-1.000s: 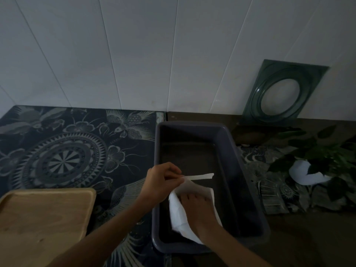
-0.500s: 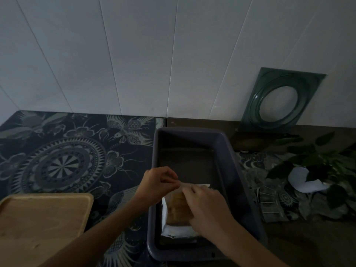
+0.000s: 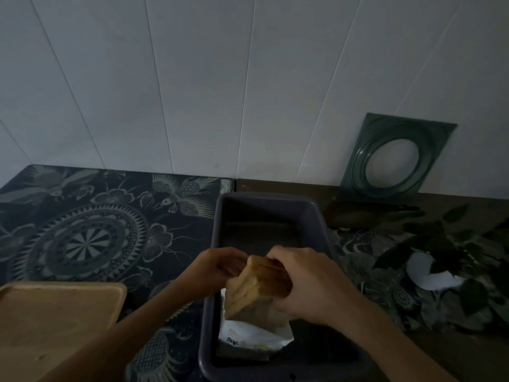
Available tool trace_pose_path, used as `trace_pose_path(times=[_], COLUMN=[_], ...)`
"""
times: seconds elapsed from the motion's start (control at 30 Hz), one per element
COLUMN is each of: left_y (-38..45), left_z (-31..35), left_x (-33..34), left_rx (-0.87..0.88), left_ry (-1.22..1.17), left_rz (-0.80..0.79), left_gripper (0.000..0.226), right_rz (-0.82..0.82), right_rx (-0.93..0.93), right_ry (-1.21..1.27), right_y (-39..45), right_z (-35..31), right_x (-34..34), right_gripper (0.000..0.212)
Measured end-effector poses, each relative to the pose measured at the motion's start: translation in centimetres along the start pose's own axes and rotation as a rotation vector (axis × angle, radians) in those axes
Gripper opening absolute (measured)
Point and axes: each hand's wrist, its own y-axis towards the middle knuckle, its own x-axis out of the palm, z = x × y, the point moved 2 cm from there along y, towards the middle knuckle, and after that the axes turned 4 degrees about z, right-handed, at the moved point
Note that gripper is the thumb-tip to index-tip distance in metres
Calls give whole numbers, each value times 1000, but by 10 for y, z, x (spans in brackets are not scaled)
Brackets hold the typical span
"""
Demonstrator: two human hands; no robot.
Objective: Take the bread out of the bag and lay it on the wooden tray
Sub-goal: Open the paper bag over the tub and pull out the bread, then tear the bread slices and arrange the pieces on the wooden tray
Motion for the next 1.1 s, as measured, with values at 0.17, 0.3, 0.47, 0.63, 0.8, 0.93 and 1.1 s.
trace_pose_path(times=[0.17, 0.3, 0.47, 0.63, 0.8, 0.93, 1.1], left_y=[-5, -11, -13, -17, -38, -56, -86], left_z=[16, 38, 68, 70, 54, 36, 7], left_x=[-13, -27, -35, -35, -47, -60, -85], left_rx=[43, 61, 74, 34, -46, -105, -183], left_ry=[-60, -242, -511, -554, -624, -682, -688], left_rz=[-49, -175, -139, 31, 143, 206, 247], left_gripper=[60, 92, 84, 69, 66, 57, 57], right_rz=[90, 144, 155, 133, 46, -63, -166], right_rx=[-23, -20, 41, 50, 69, 90, 128], right_ry=[108, 215, 454, 629, 773, 879, 940], right_y=[-1, 2, 13, 27, 43, 58, 77], right_z=[12, 28, 47, 47, 34, 17, -17], right_x=[-30, -50, -60, -49, -26, -5, 27], right_gripper=[54, 57, 62, 66, 76, 65, 67])
